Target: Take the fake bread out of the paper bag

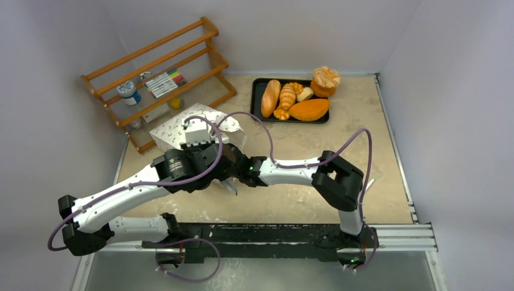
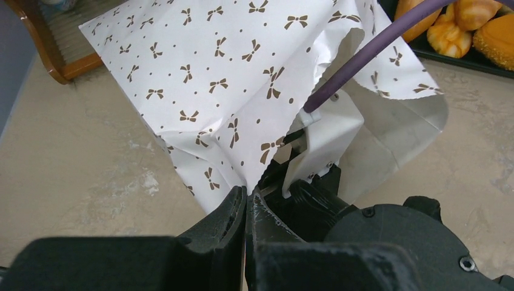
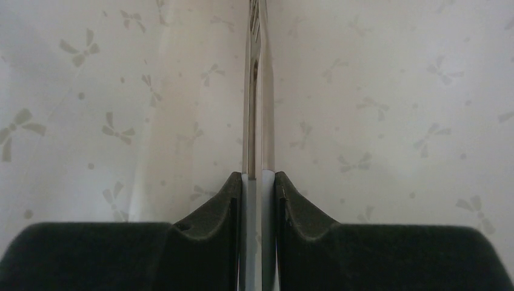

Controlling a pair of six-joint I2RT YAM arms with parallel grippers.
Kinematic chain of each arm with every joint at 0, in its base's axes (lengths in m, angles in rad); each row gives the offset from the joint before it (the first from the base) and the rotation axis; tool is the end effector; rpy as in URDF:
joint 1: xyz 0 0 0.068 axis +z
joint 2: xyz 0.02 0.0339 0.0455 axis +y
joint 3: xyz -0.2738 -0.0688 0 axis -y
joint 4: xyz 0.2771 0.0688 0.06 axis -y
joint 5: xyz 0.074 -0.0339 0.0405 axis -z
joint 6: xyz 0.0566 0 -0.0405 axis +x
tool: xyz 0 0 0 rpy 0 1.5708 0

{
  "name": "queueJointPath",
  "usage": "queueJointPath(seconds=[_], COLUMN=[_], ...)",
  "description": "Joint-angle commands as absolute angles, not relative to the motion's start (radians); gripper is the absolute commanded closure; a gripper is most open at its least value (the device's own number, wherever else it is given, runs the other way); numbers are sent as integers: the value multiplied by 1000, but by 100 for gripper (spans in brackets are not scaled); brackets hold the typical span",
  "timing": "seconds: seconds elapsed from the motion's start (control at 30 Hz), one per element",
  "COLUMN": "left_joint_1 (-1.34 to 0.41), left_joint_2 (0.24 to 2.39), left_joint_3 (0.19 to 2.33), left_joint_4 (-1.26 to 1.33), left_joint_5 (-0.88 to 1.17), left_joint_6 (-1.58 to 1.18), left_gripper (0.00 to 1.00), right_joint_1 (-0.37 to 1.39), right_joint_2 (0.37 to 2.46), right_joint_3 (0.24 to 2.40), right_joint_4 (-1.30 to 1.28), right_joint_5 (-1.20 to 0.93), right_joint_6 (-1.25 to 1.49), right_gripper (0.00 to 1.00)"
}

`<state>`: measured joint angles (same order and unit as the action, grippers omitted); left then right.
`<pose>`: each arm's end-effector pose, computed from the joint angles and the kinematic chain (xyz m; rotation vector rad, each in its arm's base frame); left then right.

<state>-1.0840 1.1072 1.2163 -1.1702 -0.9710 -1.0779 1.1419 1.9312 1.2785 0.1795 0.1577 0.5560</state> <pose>0.1434 -0.1710 0.3557 -0.2778 2.0677 0.0380 0.2113 0.4408 0.1899 -0.5232 2.0957 0.8775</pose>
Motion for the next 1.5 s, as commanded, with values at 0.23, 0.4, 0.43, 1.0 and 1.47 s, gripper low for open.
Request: queueJointPath(seconds=[0.23,0.4,0.43,1.0,1.47], left_joint_1=[-1112,-1130,-1135,-1153,-1154], left_joint_2=[1074,1120,1132,1106,1113], left_joint_3=[1227,1216,1216,1145,1121], left_joint_4=[-1163,-1119,-1124,-1191,-1110], left_joint_5=[-994,-947,-946,-928,-896], left_joint_6=[-1062,-1000,-1000,-1078,-1026], left_gripper=[100,100,100,100,100], right_joint_1=[1078,1077,1078,1057,1058], right_joint_2=[2047,2073,2071,2131,2273], right_joint_3=[1381,1392,1389,1399,1552], right_joint_4=[222,312,327,393,377], right_joint_5=[36,-46,-54,-228,-243], right_joint_6=[573,551,545,519,521], right_gripper=[100,96,94,60,58])
